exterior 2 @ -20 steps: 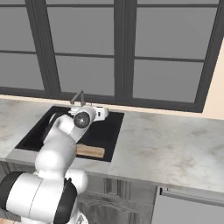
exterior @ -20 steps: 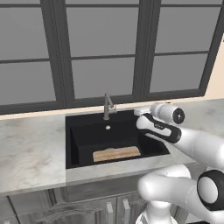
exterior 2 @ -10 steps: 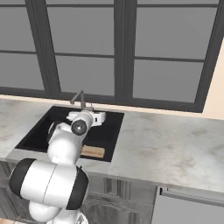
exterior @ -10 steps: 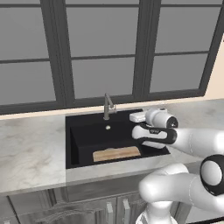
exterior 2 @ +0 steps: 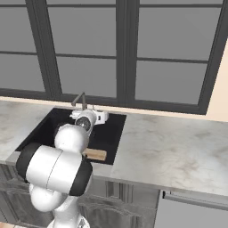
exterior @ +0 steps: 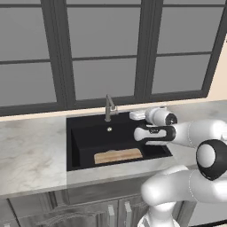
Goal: Turn on the sink faucet with hot water and rinse the cutting board for ten seconds, then turn off the faucet. Push the cutting board to reach the water if necessary.
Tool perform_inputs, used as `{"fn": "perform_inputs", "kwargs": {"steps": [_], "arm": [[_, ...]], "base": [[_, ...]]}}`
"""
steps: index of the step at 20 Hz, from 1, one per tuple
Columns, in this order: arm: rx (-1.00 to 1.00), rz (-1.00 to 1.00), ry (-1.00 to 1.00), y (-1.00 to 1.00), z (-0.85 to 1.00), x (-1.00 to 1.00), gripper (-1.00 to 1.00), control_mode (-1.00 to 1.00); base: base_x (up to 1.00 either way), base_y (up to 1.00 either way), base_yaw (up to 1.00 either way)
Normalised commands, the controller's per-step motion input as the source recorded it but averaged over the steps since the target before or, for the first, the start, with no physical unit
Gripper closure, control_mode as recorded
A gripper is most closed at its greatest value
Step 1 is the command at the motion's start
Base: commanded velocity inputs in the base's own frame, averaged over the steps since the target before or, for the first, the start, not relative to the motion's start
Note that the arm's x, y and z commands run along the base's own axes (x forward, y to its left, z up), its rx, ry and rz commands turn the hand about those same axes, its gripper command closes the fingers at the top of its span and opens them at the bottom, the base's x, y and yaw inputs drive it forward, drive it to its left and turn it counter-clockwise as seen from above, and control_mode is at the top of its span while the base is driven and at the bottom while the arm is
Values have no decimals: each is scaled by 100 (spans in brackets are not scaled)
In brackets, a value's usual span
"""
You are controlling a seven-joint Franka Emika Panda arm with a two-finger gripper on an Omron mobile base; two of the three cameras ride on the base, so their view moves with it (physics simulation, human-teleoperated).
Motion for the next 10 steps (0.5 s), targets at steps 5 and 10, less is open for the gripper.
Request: {"fn": "perform_inputs", "kwargs": {"steps": [5, 10], "arm": [[0, 0, 0, 0, -18, 28, -100, -100], [0, 0, 0, 0, -18, 12, -100, -100]], "base": [[0, 0, 0], [0, 0, 0]]}}
